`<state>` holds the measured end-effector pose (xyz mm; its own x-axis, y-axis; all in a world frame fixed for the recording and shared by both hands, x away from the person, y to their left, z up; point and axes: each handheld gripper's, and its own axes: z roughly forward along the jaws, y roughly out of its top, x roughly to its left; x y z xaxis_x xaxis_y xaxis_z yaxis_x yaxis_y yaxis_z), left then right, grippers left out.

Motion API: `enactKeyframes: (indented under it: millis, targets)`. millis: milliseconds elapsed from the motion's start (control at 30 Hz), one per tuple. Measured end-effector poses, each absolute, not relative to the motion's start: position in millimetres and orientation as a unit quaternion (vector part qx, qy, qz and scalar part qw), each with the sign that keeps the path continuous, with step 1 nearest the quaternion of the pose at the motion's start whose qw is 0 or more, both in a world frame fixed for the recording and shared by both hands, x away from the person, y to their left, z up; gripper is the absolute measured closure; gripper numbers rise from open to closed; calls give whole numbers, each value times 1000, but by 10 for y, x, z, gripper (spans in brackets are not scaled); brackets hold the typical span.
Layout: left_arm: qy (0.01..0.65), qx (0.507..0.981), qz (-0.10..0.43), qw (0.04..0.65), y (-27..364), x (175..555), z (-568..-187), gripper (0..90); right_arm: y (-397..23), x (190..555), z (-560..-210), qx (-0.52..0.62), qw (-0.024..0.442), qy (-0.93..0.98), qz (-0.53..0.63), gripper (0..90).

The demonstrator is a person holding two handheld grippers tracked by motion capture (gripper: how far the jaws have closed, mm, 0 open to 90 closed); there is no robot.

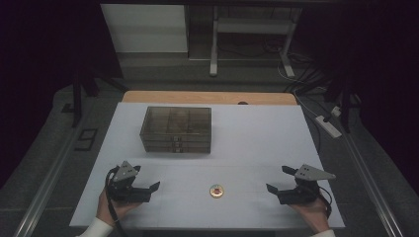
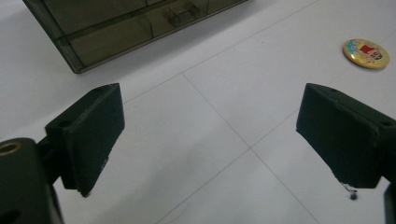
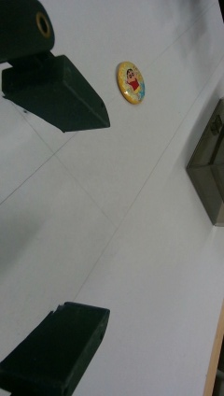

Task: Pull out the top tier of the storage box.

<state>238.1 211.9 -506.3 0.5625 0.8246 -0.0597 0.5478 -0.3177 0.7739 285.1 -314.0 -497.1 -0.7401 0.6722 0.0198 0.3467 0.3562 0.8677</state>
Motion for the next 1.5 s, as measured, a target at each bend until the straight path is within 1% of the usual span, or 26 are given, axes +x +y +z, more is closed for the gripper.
enactKeyframes:
  millis: [233, 533, 1000, 1200, 1500]
  targets:
    - [422, 796, 183, 394, 2096, 2422, -5039, 90, -3169, 2834, -4993, 319, 165, 807, 469, 79]
    - [411, 802, 197, 386, 2048, 2429, -5014, 94, -3185, 2805, -4993, 324, 169, 804, 469, 80]
    - [392, 811, 236, 364, 2025, 2393, -4983, 105, -3144, 2818, -5022, 320, 170, 809, 464, 81]
    - [376, 824, 245, 345, 1965, 2375, -4989, 105, -3148, 2829, -5032, 322, 165, 810, 462, 81]
    - [366, 827, 261, 339, 1967, 2347, -4971, 121, -3105, 2860, -5040, 316, 164, 815, 457, 81]
